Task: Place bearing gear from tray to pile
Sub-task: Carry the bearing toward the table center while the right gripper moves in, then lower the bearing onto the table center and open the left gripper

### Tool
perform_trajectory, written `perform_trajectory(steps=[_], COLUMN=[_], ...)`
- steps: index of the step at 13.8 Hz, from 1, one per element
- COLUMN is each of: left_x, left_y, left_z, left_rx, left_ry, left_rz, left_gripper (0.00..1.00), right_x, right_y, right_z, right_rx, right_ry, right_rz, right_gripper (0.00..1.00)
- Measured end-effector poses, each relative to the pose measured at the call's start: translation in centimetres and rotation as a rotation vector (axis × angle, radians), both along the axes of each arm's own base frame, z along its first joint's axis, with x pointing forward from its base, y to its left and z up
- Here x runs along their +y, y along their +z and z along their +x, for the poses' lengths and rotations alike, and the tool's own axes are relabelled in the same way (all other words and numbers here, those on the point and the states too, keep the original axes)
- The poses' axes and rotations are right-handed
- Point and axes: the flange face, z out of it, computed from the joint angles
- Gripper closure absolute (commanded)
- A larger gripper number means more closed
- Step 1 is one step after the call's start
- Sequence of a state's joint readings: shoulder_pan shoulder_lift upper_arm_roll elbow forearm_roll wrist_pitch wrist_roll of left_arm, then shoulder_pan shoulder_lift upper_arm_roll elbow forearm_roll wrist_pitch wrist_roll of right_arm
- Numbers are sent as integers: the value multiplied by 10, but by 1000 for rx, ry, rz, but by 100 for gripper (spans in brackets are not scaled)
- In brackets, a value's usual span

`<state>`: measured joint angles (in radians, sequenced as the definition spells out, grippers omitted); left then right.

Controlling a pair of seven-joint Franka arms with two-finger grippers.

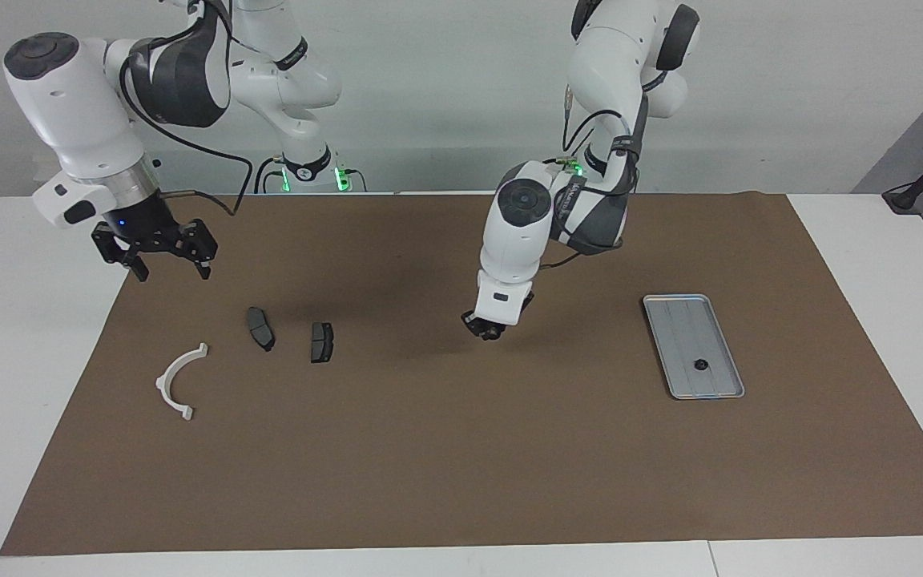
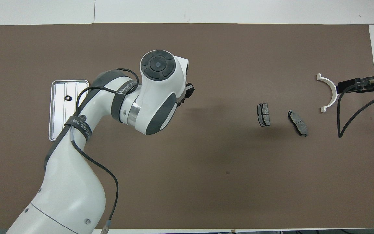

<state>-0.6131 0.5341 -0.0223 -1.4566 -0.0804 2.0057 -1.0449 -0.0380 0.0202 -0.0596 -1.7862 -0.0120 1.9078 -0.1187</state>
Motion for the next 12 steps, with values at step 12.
perform_trajectory(steps=[12], left_x=[-36], left_y=[-66], left_z=[-20], left_rx=[42], left_ry=[10], left_rz=[21], left_gripper=[100], right_x=[-11], right_y=[-68], right_z=[36], right_rx=[-10], right_ry=[36], right_rz=[-13], right_gripper=[0])
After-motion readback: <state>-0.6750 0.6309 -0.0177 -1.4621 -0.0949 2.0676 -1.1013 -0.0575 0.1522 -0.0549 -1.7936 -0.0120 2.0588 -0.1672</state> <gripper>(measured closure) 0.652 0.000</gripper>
